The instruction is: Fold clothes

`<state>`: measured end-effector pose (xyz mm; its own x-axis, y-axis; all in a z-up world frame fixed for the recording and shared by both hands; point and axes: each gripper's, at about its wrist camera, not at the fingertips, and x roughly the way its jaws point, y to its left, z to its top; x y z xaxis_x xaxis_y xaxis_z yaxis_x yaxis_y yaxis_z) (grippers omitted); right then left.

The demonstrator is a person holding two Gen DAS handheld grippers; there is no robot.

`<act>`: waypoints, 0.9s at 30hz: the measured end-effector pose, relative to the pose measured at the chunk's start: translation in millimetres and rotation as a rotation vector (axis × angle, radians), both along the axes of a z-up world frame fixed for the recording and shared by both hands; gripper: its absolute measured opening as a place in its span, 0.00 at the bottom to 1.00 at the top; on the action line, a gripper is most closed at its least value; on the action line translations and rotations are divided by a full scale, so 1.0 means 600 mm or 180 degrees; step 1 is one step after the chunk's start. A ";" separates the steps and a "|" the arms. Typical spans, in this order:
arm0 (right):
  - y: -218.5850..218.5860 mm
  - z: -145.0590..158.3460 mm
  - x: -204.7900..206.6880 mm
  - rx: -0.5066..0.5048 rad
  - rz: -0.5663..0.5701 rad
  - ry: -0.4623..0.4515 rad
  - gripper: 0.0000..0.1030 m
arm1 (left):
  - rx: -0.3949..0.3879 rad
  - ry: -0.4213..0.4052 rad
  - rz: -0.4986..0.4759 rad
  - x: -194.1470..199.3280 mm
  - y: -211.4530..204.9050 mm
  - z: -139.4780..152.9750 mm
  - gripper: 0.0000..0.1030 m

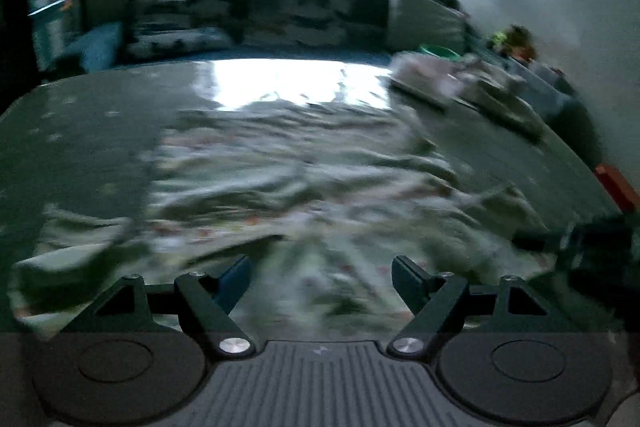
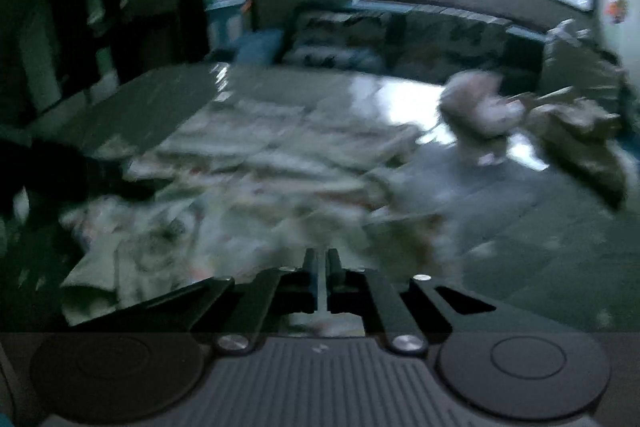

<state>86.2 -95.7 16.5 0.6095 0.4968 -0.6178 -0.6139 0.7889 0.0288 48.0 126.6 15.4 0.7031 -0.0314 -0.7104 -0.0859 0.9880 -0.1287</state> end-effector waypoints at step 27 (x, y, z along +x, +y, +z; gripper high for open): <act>0.086 -0.071 -0.018 -0.0251 0.0641 0.0165 0.33 | -0.0036 0.0185 -0.0165 0.014 -0.027 -0.034 0.53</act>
<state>75.4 -44.3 -26.4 0.4694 0.5541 -0.6875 -0.7585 0.6517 0.0074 56.4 110.4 -4.9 0.6578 -0.0750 -0.7494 -0.0421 0.9898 -0.1361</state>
